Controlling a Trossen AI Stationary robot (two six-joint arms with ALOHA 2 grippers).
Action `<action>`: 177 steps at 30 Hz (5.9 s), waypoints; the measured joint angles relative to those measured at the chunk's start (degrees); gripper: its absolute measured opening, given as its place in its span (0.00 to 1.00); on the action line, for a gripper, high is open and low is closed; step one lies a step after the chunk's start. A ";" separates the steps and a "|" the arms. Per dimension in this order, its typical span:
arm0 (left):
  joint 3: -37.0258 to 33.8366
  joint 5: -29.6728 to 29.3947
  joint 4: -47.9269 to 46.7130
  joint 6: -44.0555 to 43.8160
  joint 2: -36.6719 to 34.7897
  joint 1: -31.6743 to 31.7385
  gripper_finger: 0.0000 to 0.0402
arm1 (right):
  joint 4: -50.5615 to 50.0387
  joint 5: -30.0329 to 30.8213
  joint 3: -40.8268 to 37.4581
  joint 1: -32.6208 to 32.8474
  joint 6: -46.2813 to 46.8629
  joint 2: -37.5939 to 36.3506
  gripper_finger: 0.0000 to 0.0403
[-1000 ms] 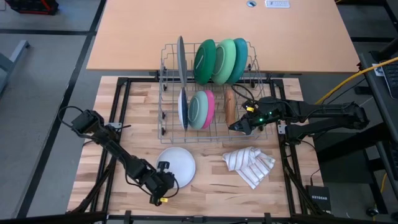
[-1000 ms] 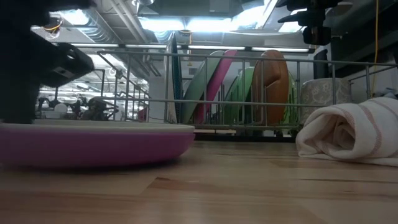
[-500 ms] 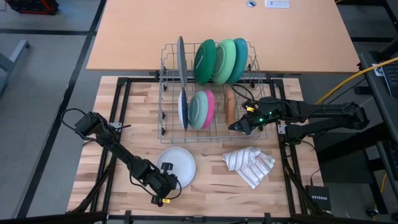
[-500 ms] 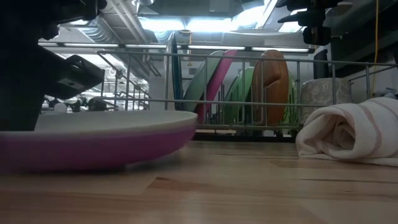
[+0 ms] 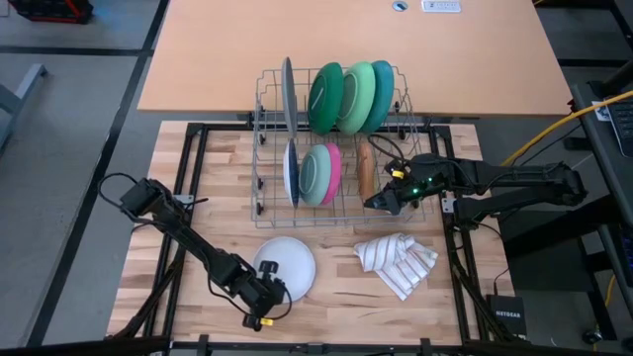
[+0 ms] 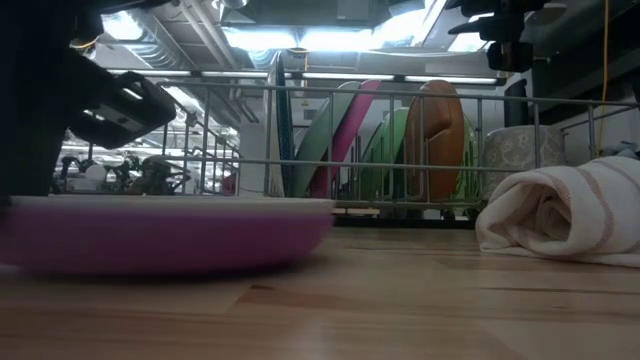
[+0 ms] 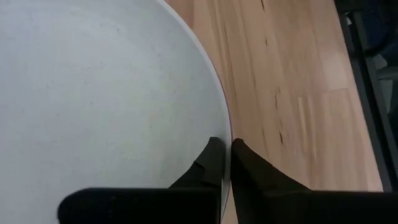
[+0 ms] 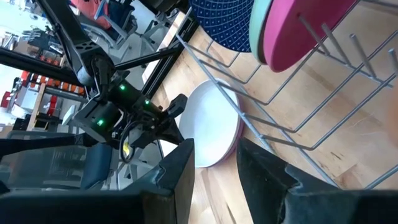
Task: Sort dishes
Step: Put the white plate in the dish rack
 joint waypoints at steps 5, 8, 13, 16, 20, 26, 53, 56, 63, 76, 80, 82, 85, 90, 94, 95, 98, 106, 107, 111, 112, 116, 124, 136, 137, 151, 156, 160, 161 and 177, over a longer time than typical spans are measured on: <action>1.22 0.19 0.14 0.94 0.11 0.08 0.00 | 0.02 -0.21 0.00 0.00 0.00 0.00 0.31; 1.30 0.22 0.31 1.04 -0.03 0.26 0.00 | 0.00 -0.21 0.00 0.00 0.00 0.00 0.31; 1.32 -1.26 0.52 1.02 -2.11 0.57 0.00 | -0.02 -0.21 0.00 0.00 0.00 0.01 0.31; 1.32 -2.90 0.99 0.98 -3.58 0.69 0.00 | -0.02 -0.21 0.00 0.00 0.00 0.02 0.31; 1.40 -2.11 1.00 -0.21 -3.85 0.63 0.00 | 0.03 -0.21 0.00 0.00 0.00 0.02 0.31; 1.42 -3.56 -2.14 -2.86 -3.04 0.85 0.00 | 0.00 -0.21 0.00 0.00 0.00 0.02 0.31; 1.42 -7.33 0.36 -0.45 -0.60 4.93 0.00 | 0.31 -8.19 0.00 0.01 -1.46 4.07 0.31; 1.32 -8.05 -0.11 0.51 -0.79 4.17 0.00 | 0.23 -8.82 0.00 0.23 -1.60 5.28 0.31; 1.38 -7.96 4.00 3.01 -0.94 1.90 0.00 | 3.39 -8.70 0.00 7.06 -5.93 9.45 0.31; 1.40 -7.52 14.77 7.44 -0.94 0.46 0.00 | 21.84 -1.98 0.02 23.43 -29.51 24.74 0.31; 1.40 -7.46 14.53 7.24 -0.94 0.46 0.00 | 24.34 4.31 0.01 25.22 -33.14 29.68 0.31; 1.40 -7.44 14.68 7.23 -0.94 0.44 0.00 | 25.84 6.24 0.00 25.55 -34.09 31.70 0.31; 1.40 -7.36 15.54 7.50 -0.94 0.44 0.00 | 28.10 7.90 0.00 25.51 -36.50 34.10 0.31; 1.43 -7.33 17.02 7.80 -0.98 0.46 0.00 | 30.89 7.81 0.02 25.51 -41.28 36.92 0.31; 1.43 -7.31 17.19 7.71 -0.98 0.44 0.00 | 31.68 7.39 0.02 25.51 -43.73 37.28 0.31; 1.43 -7.31 17.19 7.71 -0.98 0.45 0.00 | 31.74 7.38 0.04 25.52 -43.89 37.32 0.31; 1.43 -7.33 17.46 8.10 -0.98 0.46 0.00 | 31.61 6.41 0.02 25.51 -44.81 37.35 0.31; 1.43 -7.31 17.48 8.60 -0.98 0.53 0.00 | 31.17 4.34 0.02 25.53 -48.53 37.35 0.31; 1.43 -7.31 17.48 8.60 -0.98 0.55 0.00 | 31.17 4.32 0.02 25.53 -48.91 37.35 0.31; 1.43 -7.29 17.77 8.60 -0.98 0.55 0.00 | 31.10 4.33 0.02 25.53 -49.98 37.35 0.31; 1.43 -7.29 17.99 8.60 -0.98 0.54 0.00 | 31.09 4.33 0.02 25.52 -50.17 37.35 0.31; 1.43 -7.29 19.13 9.70 -0.98 0.57 0.00 | 30.29 4.10 0.02 25.51 -51.19 37.38 0.31; 1.43 -7.31 19.31 10.25 -0.98 0.57 0.00 | 29.95 1.90 0.02 25.53 -51.23 37.38 0.31; 1.43 -7.22 22.23 10.72 -0.98 0.61 0.00 | 30.34 5.00 0.04 28.55 -59.81 37.97 0.31; 1.43 -7.23 22.49 10.71 -0.98 0.61 0.00 | 30.36 5.90 0.04 28.85 -60.30 37.99 0.31; 1.40 -7.22 24.59 17.75 -0.98 1.69 0.00 | 29.63 4.77 0.02 28.94 -61.58 38.03 0.23; 1.38 -7.20 24.34 18.88 -0.98 2.34 0.00 | 29.01 2.49 0.00 29.00 -61.85 38.03 0.11; 1.38 -7.22 24.30 20.91 -0.98 2.66 0.00 | 29.20 0.86 0.00 29.05 -61.96 38.03 0.06; 1.37 -7.20 24.26 21.08 -0.98 2.77 0.00 | 29.20 0.63 0.00 29.06 -61.94 38.03 0.05; 1.43 -12.80 23.32 19.50 -4.59 3.37 0.10 | 32.07 1.76 0.07 28.63 -57.42 38.03 0.04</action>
